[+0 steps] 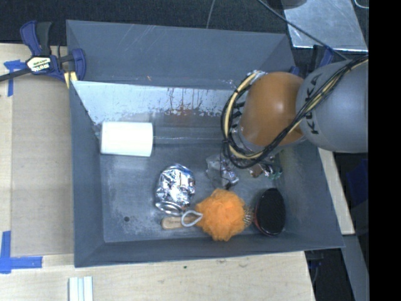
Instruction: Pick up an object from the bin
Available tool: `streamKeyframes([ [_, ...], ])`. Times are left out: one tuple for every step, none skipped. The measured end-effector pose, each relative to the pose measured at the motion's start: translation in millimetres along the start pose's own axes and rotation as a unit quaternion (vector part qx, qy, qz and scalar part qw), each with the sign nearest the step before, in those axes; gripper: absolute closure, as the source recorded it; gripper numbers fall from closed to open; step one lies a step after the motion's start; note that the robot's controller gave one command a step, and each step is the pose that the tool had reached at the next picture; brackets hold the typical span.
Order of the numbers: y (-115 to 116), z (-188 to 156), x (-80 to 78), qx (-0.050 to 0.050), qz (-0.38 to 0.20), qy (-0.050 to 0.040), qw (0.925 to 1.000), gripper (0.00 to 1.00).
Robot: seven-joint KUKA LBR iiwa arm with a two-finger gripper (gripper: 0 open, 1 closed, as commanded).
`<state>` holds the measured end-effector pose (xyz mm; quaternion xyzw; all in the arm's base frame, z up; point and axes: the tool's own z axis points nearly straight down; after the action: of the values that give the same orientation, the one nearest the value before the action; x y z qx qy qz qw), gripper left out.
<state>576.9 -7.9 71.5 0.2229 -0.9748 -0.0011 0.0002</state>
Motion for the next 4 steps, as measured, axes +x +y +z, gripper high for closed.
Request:
streamKeyframes([
  [18.2, -26.2, -43.7, 0.000, 0.059, -0.0049, 0.9982, 1.00],
  [16.9, -24.6, -41.7, 0.001, 0.060, -0.0028, 0.9982, 1.00],
  [16.9, -24.6, -41.7, 0.001, 0.060, -0.0028, 0.9982, 1.00],
  [16.9, -24.6, -41.7, 0.001, 0.060, -0.0028, 0.9982, 1.00],
])
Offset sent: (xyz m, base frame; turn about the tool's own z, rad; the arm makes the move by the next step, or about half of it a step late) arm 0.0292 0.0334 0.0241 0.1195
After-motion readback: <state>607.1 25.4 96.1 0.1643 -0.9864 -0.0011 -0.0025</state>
